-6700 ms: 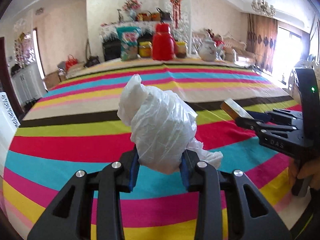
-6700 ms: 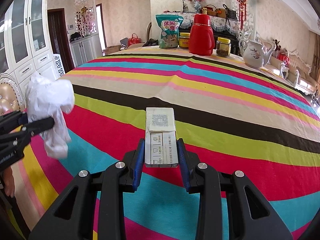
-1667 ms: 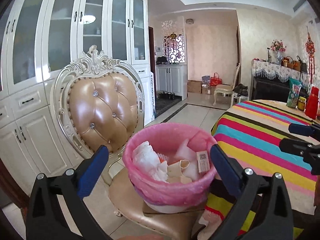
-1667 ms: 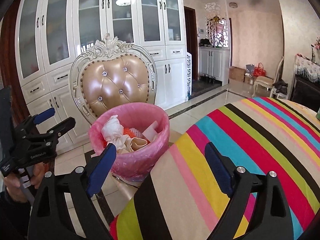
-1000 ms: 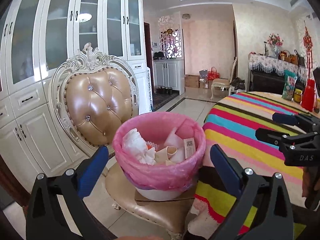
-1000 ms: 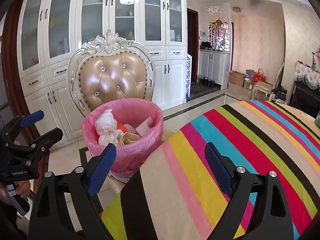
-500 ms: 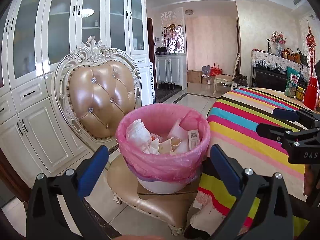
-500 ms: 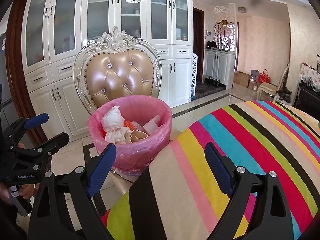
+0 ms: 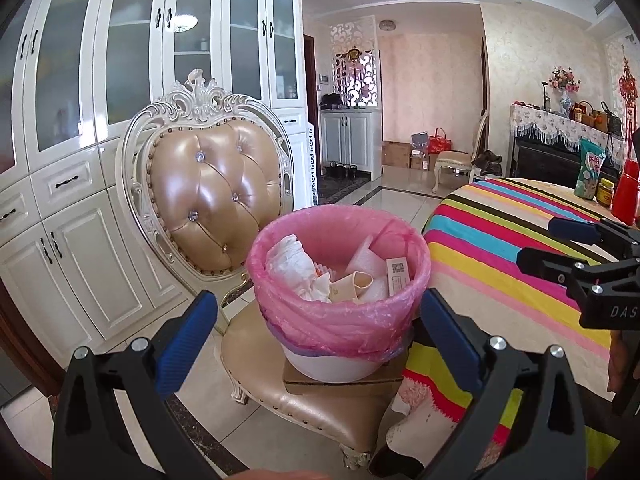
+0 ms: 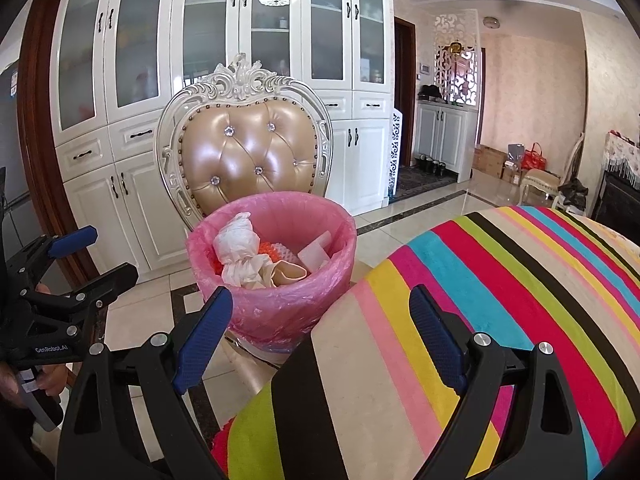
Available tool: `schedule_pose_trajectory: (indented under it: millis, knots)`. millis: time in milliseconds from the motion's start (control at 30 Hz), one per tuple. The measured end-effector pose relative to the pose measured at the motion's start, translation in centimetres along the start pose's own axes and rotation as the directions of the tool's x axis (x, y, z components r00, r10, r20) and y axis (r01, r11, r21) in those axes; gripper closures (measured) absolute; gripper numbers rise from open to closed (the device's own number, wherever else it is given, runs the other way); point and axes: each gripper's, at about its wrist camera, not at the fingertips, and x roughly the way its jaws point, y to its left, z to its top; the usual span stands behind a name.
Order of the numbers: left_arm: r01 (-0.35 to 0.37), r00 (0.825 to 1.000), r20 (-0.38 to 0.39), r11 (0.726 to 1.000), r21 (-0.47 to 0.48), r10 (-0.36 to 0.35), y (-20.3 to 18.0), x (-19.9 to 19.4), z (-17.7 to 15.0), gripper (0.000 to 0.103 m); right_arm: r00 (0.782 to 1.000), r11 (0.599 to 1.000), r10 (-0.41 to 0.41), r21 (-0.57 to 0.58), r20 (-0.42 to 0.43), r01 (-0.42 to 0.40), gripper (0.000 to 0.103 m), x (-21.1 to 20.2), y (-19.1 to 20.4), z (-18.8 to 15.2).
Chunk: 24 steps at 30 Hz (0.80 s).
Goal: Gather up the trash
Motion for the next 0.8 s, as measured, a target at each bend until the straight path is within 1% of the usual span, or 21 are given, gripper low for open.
schedule_pose_trajectory:
  millis: [800]
  knots:
    - [-0.008, 1.0, -0.005, 1.0, 0.002, 0.008, 0.15, -0.52, -0.31, 0.005, 1.0, 1.0, 0.001, -0.001, 0.001, -0.001, 0.019, -0.09, 0.14, -0.02]
